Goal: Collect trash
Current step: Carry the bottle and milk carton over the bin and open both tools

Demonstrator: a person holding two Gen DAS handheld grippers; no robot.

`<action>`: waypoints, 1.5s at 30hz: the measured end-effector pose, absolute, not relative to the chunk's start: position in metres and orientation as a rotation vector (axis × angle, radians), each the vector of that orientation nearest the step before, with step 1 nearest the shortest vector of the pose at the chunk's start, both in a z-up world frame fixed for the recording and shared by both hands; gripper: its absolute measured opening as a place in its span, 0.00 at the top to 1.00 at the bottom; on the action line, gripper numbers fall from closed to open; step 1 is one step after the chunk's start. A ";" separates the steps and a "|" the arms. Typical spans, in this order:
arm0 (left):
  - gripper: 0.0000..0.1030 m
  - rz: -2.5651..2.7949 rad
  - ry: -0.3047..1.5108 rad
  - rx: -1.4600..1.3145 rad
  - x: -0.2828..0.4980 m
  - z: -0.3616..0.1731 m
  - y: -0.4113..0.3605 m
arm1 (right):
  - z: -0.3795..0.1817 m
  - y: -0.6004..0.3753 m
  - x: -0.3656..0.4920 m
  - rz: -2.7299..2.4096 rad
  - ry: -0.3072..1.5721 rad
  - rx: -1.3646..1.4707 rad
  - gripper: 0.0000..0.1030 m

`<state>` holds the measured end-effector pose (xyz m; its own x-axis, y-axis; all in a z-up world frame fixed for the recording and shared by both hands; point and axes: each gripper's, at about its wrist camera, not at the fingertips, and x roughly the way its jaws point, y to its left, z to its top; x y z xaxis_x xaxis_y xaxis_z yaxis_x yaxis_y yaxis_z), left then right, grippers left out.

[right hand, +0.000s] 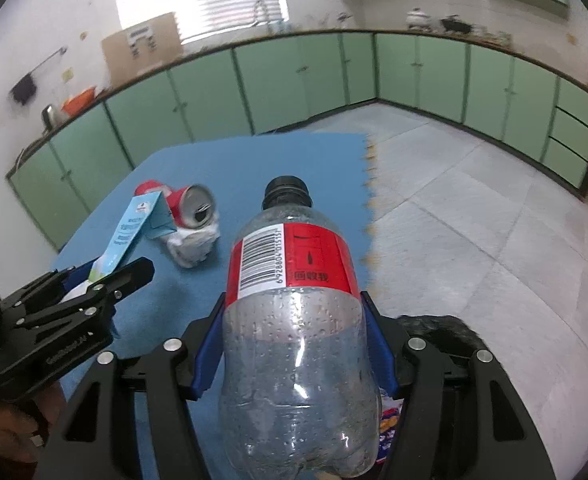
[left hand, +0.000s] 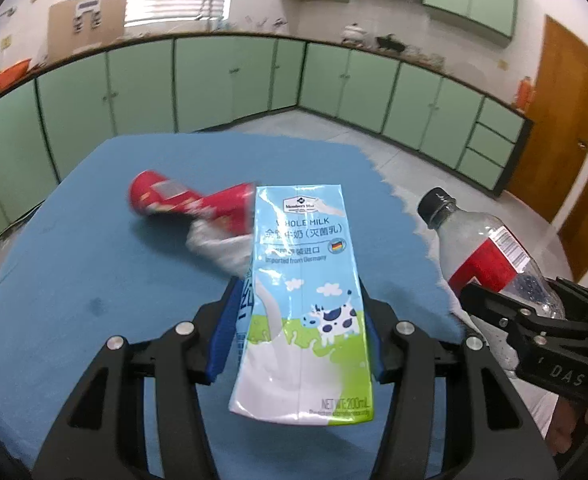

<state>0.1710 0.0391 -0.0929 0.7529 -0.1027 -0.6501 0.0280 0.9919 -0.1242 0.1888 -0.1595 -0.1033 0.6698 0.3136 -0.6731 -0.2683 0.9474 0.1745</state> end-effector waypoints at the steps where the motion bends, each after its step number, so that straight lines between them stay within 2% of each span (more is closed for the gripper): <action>1: 0.51 -0.092 0.706 -0.106 0.170 -0.090 0.031 | -0.101 -0.166 0.186 0.314 0.764 0.068 0.40; 13: 0.51 -0.307 0.639 -0.057 0.160 -0.082 -0.071 | -0.084 -0.269 0.139 0.081 0.705 0.152 0.40; 22: 0.51 -0.426 0.618 -0.023 0.158 -0.097 -0.133 | -0.099 -0.313 0.125 -0.012 0.719 0.207 0.40; 25: 0.53 -0.447 0.627 -0.020 0.160 -0.101 -0.142 | -0.105 -0.320 0.125 -0.030 0.728 0.214 0.40; 30: 0.47 -0.452 0.612 -0.003 0.158 -0.100 -0.148 | -0.117 -0.327 0.130 -0.048 0.762 0.214 0.39; 36: 0.44 -0.440 0.603 0.000 0.158 -0.094 -0.148 | -0.113 -0.325 0.126 -0.064 0.728 0.201 0.24; 40: 0.42 -0.427 0.592 -0.009 0.158 -0.089 -0.143 | -0.110 -0.326 0.125 -0.068 0.713 0.199 0.23; 45: 0.37 -0.406 0.570 -0.020 0.158 -0.080 -0.132 | -0.102 -0.323 0.122 -0.082 0.689 0.204 0.15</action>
